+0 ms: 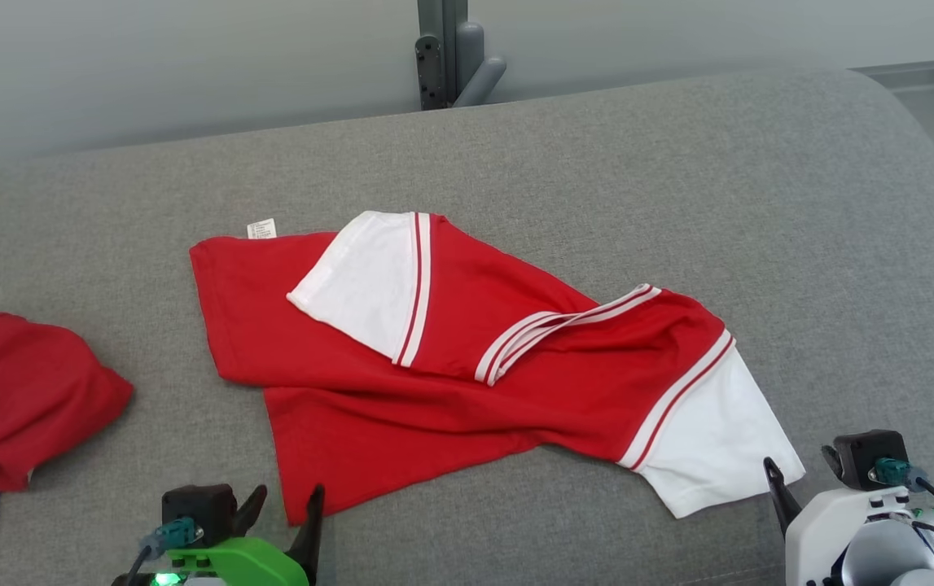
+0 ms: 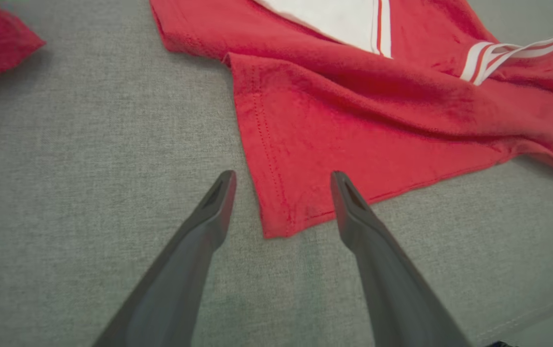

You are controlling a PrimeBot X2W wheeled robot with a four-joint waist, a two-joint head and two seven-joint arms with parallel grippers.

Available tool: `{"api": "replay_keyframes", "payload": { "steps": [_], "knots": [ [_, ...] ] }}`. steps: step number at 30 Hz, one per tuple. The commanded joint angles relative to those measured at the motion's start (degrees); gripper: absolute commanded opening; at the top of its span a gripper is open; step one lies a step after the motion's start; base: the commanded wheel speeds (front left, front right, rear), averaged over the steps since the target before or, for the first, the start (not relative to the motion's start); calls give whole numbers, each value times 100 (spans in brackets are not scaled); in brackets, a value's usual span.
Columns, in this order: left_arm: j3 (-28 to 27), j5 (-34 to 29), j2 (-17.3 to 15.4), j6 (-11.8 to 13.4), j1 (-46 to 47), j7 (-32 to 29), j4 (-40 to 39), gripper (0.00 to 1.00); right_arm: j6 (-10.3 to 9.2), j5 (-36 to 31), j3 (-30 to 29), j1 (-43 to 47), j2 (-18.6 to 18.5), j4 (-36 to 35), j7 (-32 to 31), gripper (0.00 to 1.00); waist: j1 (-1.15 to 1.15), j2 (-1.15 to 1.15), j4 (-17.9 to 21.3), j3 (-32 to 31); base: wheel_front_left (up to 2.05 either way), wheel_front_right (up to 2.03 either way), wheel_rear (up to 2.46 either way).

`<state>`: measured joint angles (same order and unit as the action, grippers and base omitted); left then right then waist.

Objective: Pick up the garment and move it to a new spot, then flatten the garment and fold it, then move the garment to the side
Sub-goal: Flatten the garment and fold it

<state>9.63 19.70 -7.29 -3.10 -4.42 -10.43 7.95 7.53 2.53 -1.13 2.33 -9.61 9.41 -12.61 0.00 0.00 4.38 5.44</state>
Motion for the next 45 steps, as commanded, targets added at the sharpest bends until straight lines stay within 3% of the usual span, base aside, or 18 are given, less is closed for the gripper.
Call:
{"api": "replay_keyframes", "payload": {
  "steps": [1, 6, 13, 18, 19, 20, 21, 26, 33, 37, 45],
  "knots": [
    [27, 63, -5, 41, 14, -284, -150, 100, -8, 65, -17, 49, -9, -64, -176, 100, 0, 0, 45, 180, 0, 0, 0],
    [48, 129, -63, 141, 93, -760, -299, 100, -8, 75, 29, -107, -12, -53, -394, 100, 0, 0, 105, 553, 0, 0, 0],
    [59, 163, -55, 181, 270, -810, -55, 100, -8, 69, 68, -477, 43, 282, -303, 100, 0, 0, 151, 926, 0, 0, 0],
    [142, 283, -13, 57, 378, -857, 180, 100, -8, 153, 159, -594, 100, 567, -306, 100, 0, 0, 132, 1015, 0, 0, 0],
    [171, 308, -9, 22, 403, -852, 247, 48, -8, 188, 212, -608, 113, 655, -337, 46, 0, 0, 133, 1025, 0, 0, 0],
    [221, 324, -7, -29, 420, -857, 305, 5, -2, 236, 299, -627, 108, 734, -371, 0, 0, 0, 137, 1033, 0, 0, 0],
    [272, 353, -4, -90, 418, -877, 352, 0, 0, 309, 342, -647, 135, 794, -368, 0, 0, 0, 143, 1038, 0, 0, 0],
    [335, 435, -13, -181, 380, -854, 337, 0, -3, 564, 429, -722, 84, 923, -298, 0, 0, 0, 172, 976, 0, 0, 0],
    [151, 640, -84, -158, 339, -769, -334, 0, -5, 816, 383, -688, 30, 491, -118, 0, 0, 0, 276, 772, 0, 0, 0],
    [26, 780, -129, -104, 283, -818, -1094, 0, -5, 1131, 296, -628, 80, -107, -51, 0, 0, 0, 361, 663, 0, 0, 0],
    [-326, 1033, -545, -88, 589, -1332, -3200, 0, -4, 2956, -37, -840, 123, -2076, -170, 0, 0, 0, 503, 764, 0, 0, 0]
  ]
}}
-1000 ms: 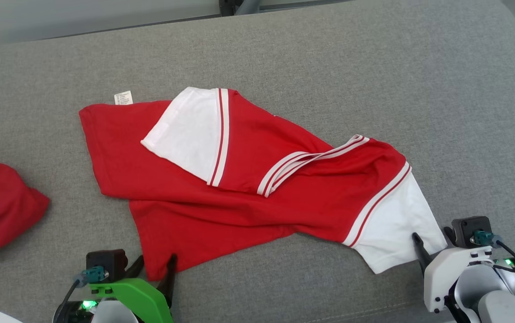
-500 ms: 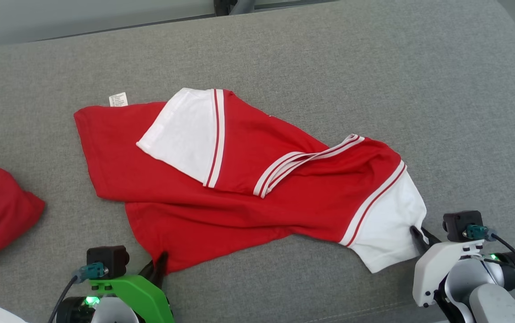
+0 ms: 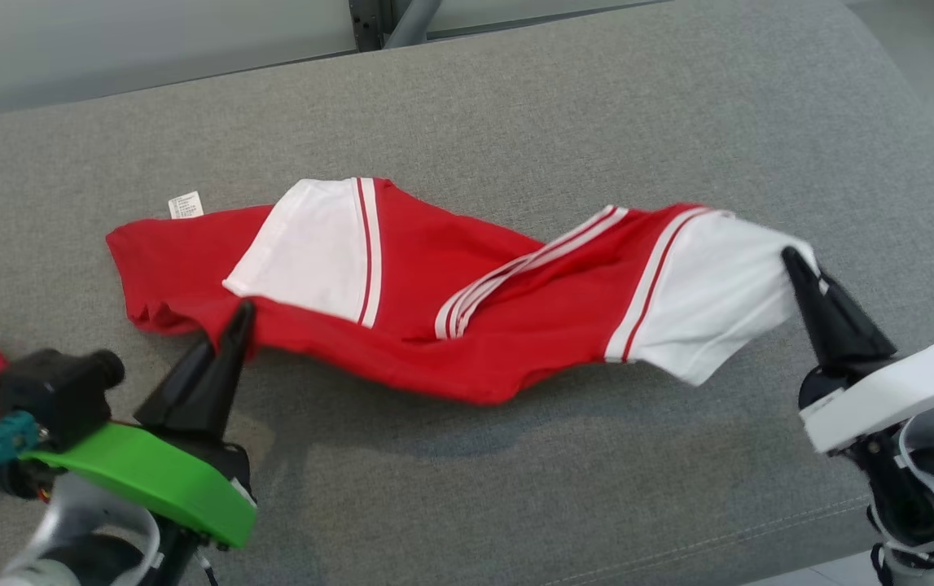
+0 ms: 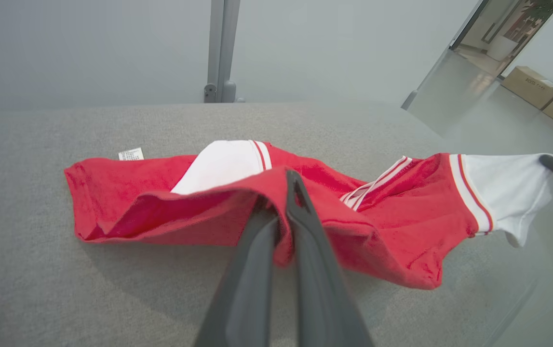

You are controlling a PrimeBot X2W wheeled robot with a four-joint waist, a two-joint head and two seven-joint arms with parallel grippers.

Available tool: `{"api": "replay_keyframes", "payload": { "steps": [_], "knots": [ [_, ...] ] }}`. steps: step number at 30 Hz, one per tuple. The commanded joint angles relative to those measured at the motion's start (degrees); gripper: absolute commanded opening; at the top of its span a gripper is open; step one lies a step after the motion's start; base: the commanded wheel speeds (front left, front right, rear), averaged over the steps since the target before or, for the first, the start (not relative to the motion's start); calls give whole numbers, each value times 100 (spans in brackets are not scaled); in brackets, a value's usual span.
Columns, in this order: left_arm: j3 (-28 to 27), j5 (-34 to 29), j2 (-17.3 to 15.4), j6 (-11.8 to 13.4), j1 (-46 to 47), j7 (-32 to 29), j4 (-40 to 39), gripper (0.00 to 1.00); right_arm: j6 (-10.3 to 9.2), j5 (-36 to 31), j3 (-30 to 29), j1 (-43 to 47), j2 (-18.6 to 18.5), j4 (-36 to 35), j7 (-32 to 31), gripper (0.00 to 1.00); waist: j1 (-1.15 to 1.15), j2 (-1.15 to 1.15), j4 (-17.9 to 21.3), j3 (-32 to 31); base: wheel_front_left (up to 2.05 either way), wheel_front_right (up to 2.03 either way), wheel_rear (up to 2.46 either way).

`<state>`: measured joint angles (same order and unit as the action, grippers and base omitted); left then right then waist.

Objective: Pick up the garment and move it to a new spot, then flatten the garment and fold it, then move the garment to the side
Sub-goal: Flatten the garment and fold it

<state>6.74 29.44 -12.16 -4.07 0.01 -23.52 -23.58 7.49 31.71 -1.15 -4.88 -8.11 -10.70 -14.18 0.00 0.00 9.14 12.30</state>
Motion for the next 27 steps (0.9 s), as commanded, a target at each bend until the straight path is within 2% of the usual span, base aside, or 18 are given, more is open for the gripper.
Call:
{"api": "replay_keyframes", "payload": {
  "steps": [1, 3, 4, 8, 12, 13, 15, 18, 20, 27],
  "knots": [
    [-84, 96, -136, -1, 272, -145, -246, 0, 0, 233, -119, -192, -41, -268, -51, 0, 0, 0, 28, 129, 0, 0, 0],
    [-173, 223, -288, -37, 646, -419, -554, 0, 0, 594, -337, -446, -24, -642, -100, 0, 0, 0, 18, 246, 0, 0, 0],
    [-219, 236, -527, -85, 1205, -699, -699, 0, 0, 902, -583, -764, -21, -903, -182, 0, 0, 0, -41, 400, 0, 0, 0],
    [-166, 432, -840, -179, 2651, -1250, -552, 0, 1, 1199, -1016, -1781, -79, -1197, -538, 0, 0, 0, -157, 862, 0, 0, 0],
    [-71, 457, -1061, -251, 4419, -1590, 202, 0, 1, 1074, -1119, -3345, -112, -858, -1057, 0, 0, 0, -240, 1461, 0, 0, 0],
    [-71, 457, -1061, -251, 4419, -1590, 202, 0, 1, 1074, -1119, -3345, -112, -858, -1057, 0, 0, 0, -240, 1461, 0, 0, 0],
    [79, 375, -1076, -274, 5279, -1624, 745, 0, 1, 915, -1156, -4258, -66, -461, -1287, 0, 0, 0, -303, 1762, 0, 0, 0],
    [267, 185, -967, -302, 6555, -1423, 1644, 0, 1, 379, -1178, -5708, -16, 310, -1422, 0, 0, 0, -420, 2210, 0, 0, 0],
    [328, -3, -839, -307, 7309, -1053, 2329, 0, 1, 19, -1156, -6583, 99, 893, -1315, 0, 0, 0, -489, 2479, 0, 0, 0],
    [715, -847, -540, -333, 9261, 779, 4698, 0, 1, -1119, -911, -8813, 258, 2767, -85, 0, 0, 0, -674, 2860, 0, 0, 0]
  ]
}}
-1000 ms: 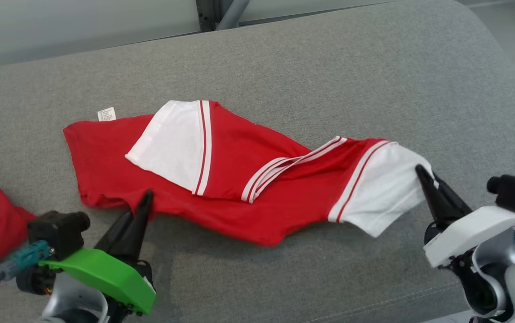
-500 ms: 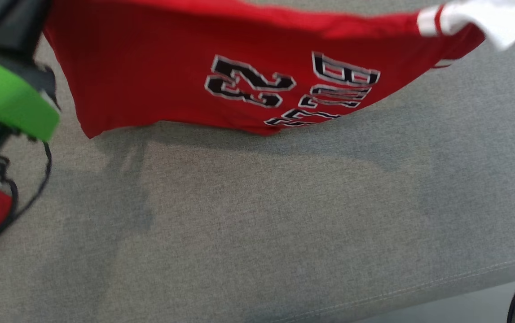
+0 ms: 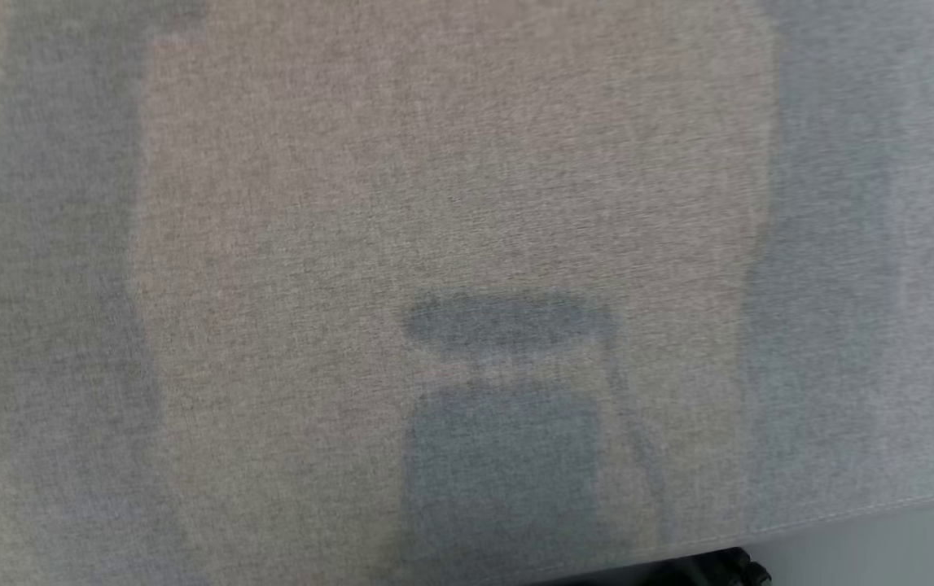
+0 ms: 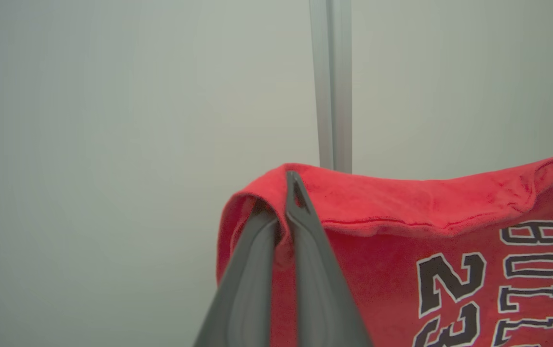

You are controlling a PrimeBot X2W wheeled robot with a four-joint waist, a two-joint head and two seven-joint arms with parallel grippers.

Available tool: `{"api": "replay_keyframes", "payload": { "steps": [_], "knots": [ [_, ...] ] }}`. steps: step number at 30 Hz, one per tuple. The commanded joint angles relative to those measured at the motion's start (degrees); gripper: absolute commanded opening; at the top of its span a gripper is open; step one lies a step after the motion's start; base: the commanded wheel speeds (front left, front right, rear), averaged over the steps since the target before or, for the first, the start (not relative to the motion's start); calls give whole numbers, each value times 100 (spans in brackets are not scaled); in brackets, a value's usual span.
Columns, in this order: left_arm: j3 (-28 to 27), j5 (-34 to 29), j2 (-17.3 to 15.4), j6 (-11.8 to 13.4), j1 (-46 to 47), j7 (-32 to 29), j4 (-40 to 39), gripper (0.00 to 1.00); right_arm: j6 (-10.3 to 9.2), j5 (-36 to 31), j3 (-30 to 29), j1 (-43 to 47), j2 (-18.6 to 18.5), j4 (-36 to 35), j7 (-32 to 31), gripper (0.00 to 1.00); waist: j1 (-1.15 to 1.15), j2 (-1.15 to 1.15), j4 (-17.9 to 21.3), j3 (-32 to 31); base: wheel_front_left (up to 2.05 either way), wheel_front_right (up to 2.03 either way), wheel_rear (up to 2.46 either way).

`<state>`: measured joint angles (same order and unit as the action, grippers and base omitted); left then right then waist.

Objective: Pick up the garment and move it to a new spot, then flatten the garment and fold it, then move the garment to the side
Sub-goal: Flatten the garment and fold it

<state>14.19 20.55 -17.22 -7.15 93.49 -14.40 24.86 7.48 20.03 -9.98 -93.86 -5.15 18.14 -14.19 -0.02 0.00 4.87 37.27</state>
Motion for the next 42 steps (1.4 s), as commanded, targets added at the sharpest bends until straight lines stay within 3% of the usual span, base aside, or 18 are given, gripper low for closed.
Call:
{"api": "replay_keyframes", "payload": {
  "steps": [1, 7, 10, 15, 19, 22, 28, 31, 33, 42],
  "knots": [
    [0, -59, 13, -24, 124, 219, 117, 0, 2, -112, -8, -143, -41, 104, 155, 0, 2, 0, -250, 379, 0, 0, 0],
    [244, -318, 273, -28, 766, 2043, 1342, 0, 2, -475, 466, -1100, -172, 978, 1564, 0, 2, 0, -311, 460, 0, 0, 0],
    [351, -319, 308, -32, 759, 2637, 1804, 0, 0, -311, 872, -1028, -373, 1420, 1785, 0, 2, 0, -323, 536, 0, 0, 0],
    [817, -109, 229, -38, 154, 2922, 2185, 0, 0, 262, 1938, -102, -946, 1595, 1813, 0, 2, 0, -354, 546, 0, 0, 0],
    [1451, 200, -41, -30, -740, 2959, 1972, 0, 0, 952, 2544, 1096, -1467, 1102, 1940, 0, 2, 0, -384, 437, 0, 0, 0],
    [1644, 581, -271, -31, -1621, 2958, 1670, 0, 1, 1436, 2666, 2139, -1788, 591, 2085, 0, 2, 0, -395, 144, 0, 0, 0],
    [1786, 1066, -547, -27, -3565, 2962, 787, 0, 1, 1958, 2268, 4467, -2252, -461, 2195, 0, 2, 0, -468, -633, 0, 0, 0],
    [1857, 1160, -596, 41, -4288, 2913, 458, 0, 0, 1980, 2021, 5267, -2269, -744, 2233, 0, 2, 0, -455, -954, 0, 0, 0],
    [1939, 1295, -643, 175, -4978, 2806, 52, 0, -1, 1773, 1838, 6090, -2349, -1014, 2228, 0, 2, 0, -468, -1265, 0, 0, 0],
    [2072, 1852, -896, 1175, -7948, 2447, -1685, 0, -3, 1222, 1141, 9005, -1750, -1658, 2159, 0, 2, 0, -300, -2237, 0, 0, 0]
  ]
}}
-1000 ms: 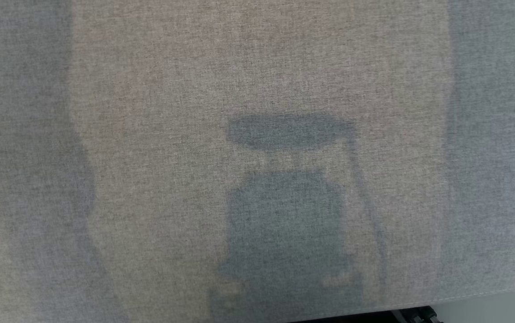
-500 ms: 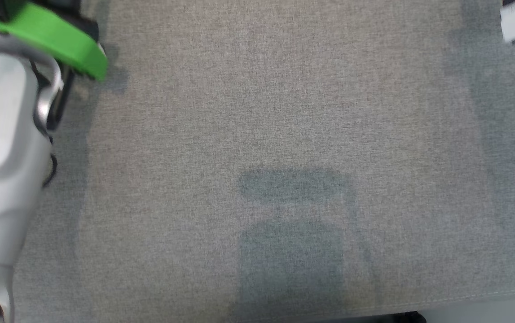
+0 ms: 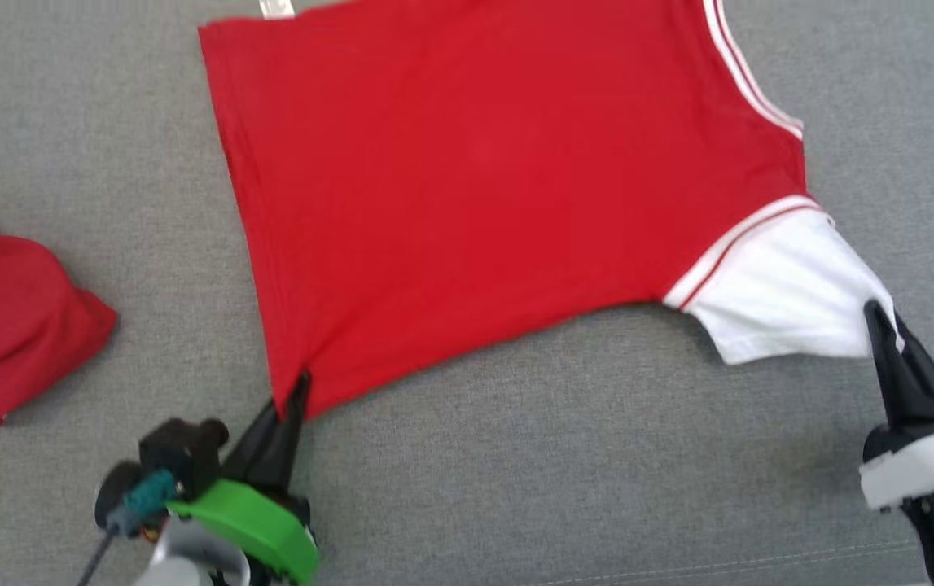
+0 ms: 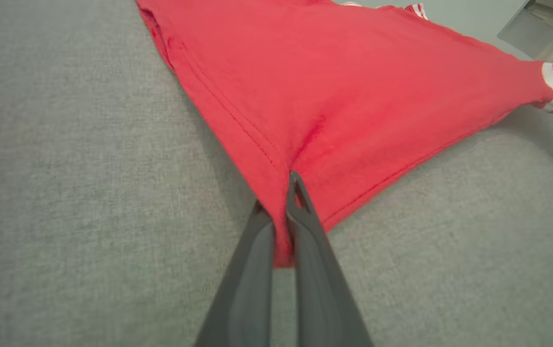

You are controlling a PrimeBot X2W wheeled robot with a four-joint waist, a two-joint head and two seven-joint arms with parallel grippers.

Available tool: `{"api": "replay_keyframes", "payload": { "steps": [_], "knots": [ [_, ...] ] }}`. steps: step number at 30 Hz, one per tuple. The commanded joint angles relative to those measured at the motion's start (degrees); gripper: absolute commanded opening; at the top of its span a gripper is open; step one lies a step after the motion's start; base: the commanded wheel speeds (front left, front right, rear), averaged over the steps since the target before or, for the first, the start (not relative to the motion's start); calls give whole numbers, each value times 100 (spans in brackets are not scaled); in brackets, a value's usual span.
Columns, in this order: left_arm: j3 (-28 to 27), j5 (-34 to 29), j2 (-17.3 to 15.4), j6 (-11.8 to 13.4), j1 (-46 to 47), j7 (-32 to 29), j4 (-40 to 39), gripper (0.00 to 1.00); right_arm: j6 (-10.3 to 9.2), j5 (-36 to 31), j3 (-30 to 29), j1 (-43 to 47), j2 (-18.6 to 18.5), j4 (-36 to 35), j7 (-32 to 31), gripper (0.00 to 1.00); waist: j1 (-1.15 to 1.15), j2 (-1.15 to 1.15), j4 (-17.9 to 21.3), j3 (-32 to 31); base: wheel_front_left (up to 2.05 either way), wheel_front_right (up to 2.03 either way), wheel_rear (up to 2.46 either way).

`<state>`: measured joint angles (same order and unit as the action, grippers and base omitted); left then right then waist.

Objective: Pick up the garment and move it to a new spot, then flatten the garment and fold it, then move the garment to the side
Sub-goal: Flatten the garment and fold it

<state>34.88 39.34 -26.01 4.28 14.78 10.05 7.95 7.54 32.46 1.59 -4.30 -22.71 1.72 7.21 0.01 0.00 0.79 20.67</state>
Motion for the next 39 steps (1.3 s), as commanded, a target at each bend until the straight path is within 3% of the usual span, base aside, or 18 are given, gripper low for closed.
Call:
{"api": "replay_keyframes", "payload": {
  "steps": [1, 6, 11, 22, 27, 39],
  "knots": [
    [34, -10, -49, 158, -334, -20, -184, 0, -10, -56, -105, 286, 82, -86, 29, 0, -1, 0, 124, -619, 0, 0, 0],
    [49, 360, 75, 666, -1473, -58, -984, 0, -10, -66, -343, 1325, 466, -413, 8, 0, -1, 0, 198, -723, 0, 0, 0],
    [13, 667, 162, 905, -1922, -191, -1503, 0, -9, 33, -496, 1502, 682, -536, -13, 0, -1, 0, 233, -616, 0, 0, 0],
    [-156, 1004, 123, 1131, -1159, -1098, -1801, 0, -9, 3, -414, 52, 592, -146, -271, 0, -1, 0, 122, -426, 0, 0, 0],
    [-459, 1655, 230, 1103, -710, -1650, -2035, 0, -9, -43, -246, -821, 499, 171, -482, 0, -1, 0, 26, -173, 0, 0, 0],
    [-607, 1861, 308, 1192, 400, -2305, -1411, 0, -9, -293, 158, -2053, 445, 1166, -530, 0, -1, 0, -140, 75, 0, 0, 0]
  ]
}}
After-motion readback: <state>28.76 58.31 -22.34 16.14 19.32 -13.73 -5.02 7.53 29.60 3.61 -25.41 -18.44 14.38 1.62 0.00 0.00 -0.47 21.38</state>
